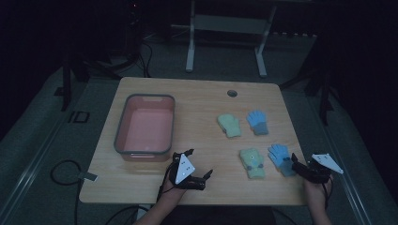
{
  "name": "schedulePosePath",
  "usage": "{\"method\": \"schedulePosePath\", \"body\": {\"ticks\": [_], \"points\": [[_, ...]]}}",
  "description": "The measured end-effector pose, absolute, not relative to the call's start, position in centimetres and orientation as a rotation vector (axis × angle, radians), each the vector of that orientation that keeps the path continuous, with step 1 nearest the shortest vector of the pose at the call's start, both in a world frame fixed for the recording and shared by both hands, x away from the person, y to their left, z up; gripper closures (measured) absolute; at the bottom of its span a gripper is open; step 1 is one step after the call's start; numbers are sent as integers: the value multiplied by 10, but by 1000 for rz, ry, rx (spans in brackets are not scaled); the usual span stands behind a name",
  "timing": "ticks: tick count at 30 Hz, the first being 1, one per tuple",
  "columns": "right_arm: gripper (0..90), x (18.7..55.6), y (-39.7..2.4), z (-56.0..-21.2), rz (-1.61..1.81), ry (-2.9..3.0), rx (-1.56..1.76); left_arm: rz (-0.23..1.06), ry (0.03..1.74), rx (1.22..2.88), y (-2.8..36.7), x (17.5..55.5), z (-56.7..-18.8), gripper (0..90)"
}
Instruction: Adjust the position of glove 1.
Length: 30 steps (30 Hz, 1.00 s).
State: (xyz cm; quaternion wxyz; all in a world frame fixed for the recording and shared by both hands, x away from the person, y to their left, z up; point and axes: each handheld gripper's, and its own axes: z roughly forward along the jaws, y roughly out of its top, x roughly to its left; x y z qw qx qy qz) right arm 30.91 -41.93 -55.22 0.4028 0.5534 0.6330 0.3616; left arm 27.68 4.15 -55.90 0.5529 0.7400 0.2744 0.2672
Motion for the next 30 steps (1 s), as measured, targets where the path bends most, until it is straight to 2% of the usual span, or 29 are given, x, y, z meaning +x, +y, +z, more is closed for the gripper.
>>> {"method": "schedulePosePath", "body": {"ticks": [8, 15, 26, 30], "points": [[118, 310, -422, -552, 915, 1594, 1435, 629, 649, 1754, 41, 277, -559, 21], [141, 314, -426, -551, 940, 1679, 1565, 635, 650, 1752, 41, 277, -559, 21], [116, 317, -406, -528, 967, 1751, 1526, 627, 649, 1736, 42, 277, -559, 21], [173, 323, -403, -517, 958, 1772, 1512, 625, 643, 1735, 43, 277, -559, 21]]}}
